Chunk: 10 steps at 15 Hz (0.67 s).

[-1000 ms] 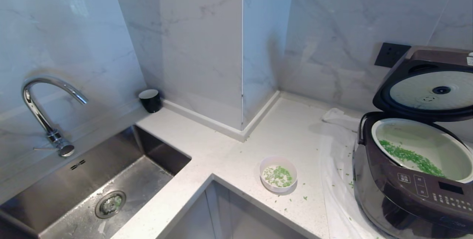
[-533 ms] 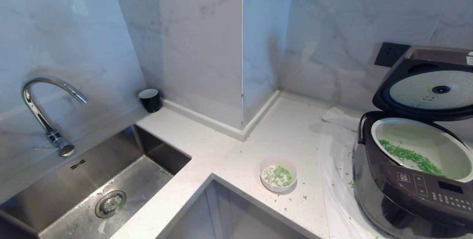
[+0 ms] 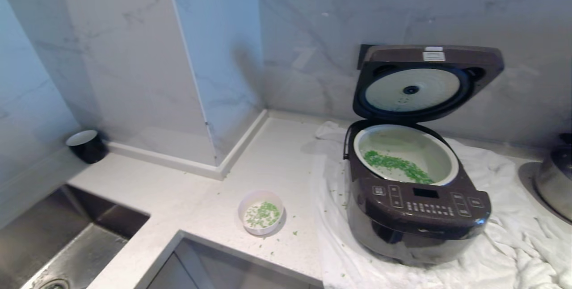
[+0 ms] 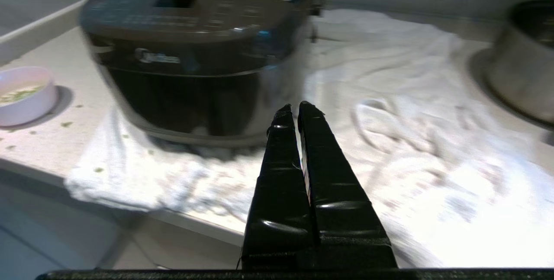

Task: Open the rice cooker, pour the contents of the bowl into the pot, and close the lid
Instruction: Pick up the bowl on the table

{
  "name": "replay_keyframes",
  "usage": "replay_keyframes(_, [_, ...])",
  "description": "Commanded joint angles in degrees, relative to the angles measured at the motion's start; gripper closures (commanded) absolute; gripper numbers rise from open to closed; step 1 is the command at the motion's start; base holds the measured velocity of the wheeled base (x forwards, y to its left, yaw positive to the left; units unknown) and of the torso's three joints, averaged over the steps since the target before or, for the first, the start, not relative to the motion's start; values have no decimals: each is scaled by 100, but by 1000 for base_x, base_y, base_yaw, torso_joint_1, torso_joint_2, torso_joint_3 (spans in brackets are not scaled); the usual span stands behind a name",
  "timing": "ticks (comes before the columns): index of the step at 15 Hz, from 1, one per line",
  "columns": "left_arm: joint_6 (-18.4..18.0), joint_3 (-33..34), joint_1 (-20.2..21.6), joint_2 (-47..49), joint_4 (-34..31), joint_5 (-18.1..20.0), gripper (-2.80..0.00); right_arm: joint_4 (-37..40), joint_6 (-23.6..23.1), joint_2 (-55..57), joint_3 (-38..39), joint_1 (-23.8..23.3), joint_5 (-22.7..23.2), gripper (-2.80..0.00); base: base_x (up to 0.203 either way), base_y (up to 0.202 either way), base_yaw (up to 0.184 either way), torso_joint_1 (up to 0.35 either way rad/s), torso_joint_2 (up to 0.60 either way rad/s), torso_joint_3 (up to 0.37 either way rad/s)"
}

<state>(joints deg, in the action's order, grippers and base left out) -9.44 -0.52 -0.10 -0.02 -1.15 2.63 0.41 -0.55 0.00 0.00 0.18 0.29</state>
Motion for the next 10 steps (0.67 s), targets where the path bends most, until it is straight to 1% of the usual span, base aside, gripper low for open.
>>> replay_keyframes(1, [-6, 0, 1, 11, 0, 0, 0, 2, 2, 0, -9, 0, 2, 0, 4, 11, -178, 3, -1, 6])
replay_keyframes(6, [3, 0, 1, 11, 9, -26, 0, 2, 2, 0, 0, 0, -3, 0, 2, 7, -171, 4, 0, 4])
replay_keyframes(8, [-14, 0, 1, 11, -8, -35, 0, 2, 2, 0, 0, 0, -3, 0, 0, 3, -90, 3, 3, 1])
replay_keyframes(10, [37, 0, 1, 11, -8, -44, 0, 2, 2, 0, 0, 0, -3, 0, 0, 0, 0, 0, 0, 0])
